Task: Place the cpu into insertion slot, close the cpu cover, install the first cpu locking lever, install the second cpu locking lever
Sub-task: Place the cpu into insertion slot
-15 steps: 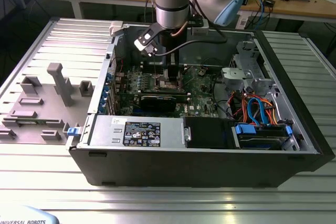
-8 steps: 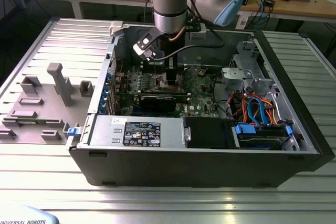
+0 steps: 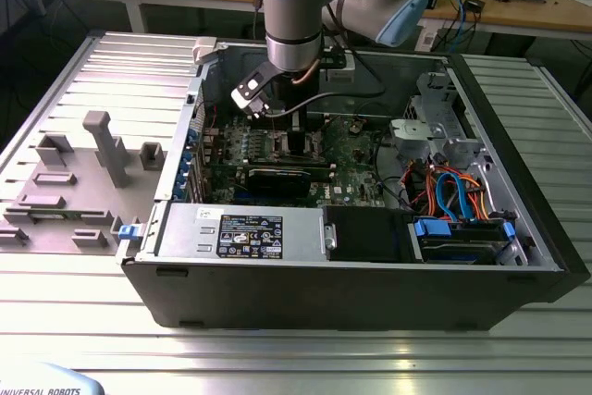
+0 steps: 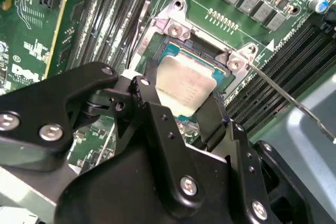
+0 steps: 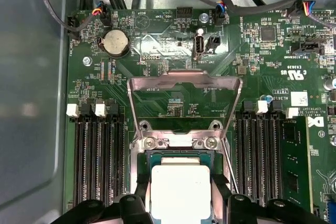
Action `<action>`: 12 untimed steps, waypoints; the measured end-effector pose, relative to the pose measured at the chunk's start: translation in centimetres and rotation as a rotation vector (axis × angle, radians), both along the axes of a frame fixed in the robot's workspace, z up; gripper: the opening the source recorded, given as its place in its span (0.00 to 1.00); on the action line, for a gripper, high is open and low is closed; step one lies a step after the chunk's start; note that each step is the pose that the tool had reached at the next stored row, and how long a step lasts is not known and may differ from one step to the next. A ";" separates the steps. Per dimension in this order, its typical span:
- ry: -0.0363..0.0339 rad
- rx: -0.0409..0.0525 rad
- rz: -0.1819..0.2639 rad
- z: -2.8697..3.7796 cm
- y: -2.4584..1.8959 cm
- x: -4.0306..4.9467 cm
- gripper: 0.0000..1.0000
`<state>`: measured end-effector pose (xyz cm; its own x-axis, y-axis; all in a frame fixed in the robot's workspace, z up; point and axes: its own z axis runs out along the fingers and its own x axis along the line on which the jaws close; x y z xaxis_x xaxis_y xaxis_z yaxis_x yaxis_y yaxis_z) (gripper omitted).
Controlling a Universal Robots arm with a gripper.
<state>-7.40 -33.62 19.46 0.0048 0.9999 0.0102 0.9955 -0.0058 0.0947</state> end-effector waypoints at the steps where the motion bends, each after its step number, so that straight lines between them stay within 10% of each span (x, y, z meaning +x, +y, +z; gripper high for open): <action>1: 0.0000 -0.0001 0.000 0.00 0.00 0.00 0.54; 7: -0.0010 0.0013 0.000 -0.04 0.05 0.03 0.60; 12: 0.0014 0.0016 0.000 1.69 0.05 0.04 0.60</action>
<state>-7.36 -33.57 21.15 0.0049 0.9999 0.0118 0.9956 -0.0059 0.0933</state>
